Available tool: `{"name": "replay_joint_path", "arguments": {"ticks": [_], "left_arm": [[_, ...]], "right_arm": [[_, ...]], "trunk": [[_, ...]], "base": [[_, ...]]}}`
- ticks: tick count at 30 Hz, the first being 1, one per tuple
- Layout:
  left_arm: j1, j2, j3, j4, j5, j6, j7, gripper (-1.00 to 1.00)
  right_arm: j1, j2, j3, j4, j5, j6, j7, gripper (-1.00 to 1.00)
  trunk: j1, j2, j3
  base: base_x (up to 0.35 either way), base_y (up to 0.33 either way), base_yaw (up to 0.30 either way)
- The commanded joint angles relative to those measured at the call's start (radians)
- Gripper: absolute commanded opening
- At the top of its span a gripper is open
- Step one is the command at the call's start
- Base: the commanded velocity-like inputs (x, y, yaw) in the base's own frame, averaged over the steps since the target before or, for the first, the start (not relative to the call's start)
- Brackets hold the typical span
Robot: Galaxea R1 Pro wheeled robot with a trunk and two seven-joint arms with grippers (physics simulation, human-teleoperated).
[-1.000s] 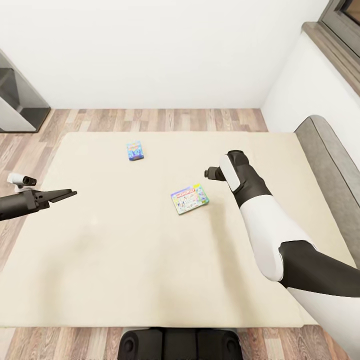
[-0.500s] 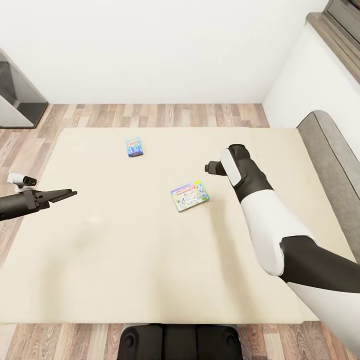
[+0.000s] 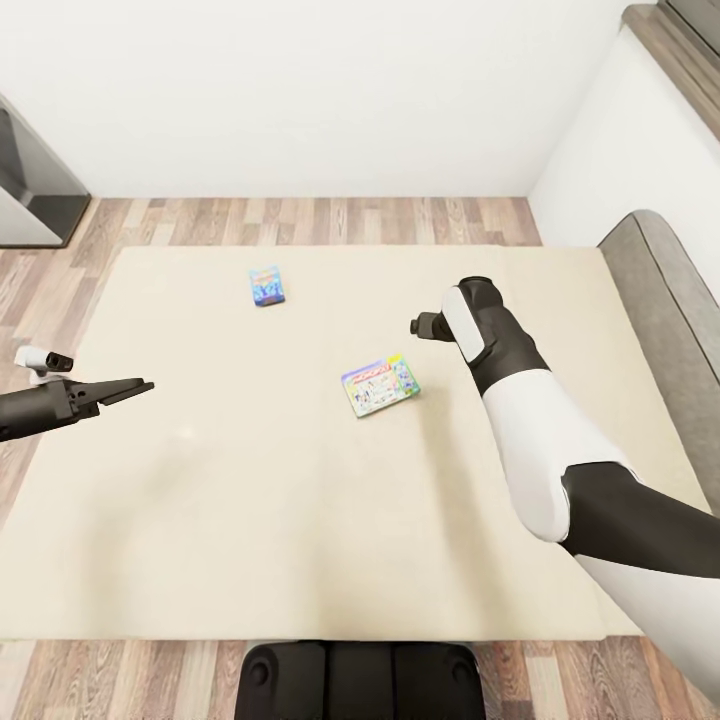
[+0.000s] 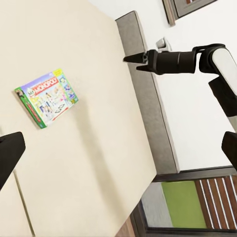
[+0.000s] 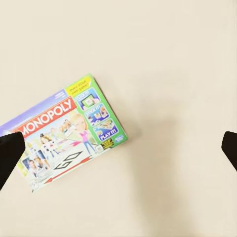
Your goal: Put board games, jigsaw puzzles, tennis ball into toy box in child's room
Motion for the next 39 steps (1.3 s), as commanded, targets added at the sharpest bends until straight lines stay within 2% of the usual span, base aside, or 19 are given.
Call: {"name": "replay_joint_path", "arguments": {"ticks": [1,13,26,39], "left_arm": [[0.0,0.0,0.0,0.0,-0.001,0.011,-0.004,1.0],[0.0,0.001,-0.001,0.0,-0.001,0.011,-0.004,1.0],[-0.003,0.003,0.0,-0.003,-0.001,0.011,-0.004,1.0],[-0.06,0.02,0.0,-0.029,0.001,0.012,-0.004,1.0]], "right_arm": [[-0.001,0.0,-0.001,-0.001,-0.009,0.002,-0.009,1.0],[-0.002,0.0,-0.001,-0.002,-0.009,0.002,-0.009,1.0],[-0.031,0.0,-0.002,-0.003,-0.01,0.004,-0.009,1.0],[-0.038,0.0,-0.002,-0.004,-0.01,0.004,-0.007,1.0]], "trunk": [[0.0,-0.002,-0.003],[0.0,-0.002,-0.023],[0.0,-0.002,-0.044],[0.0,-0.002,-0.065]], "base": [[0.0,0.0,0.0],[0.0,0.0,0.0],[0.0,0.0,0.0],[0.0,0.0,0.0]]}}
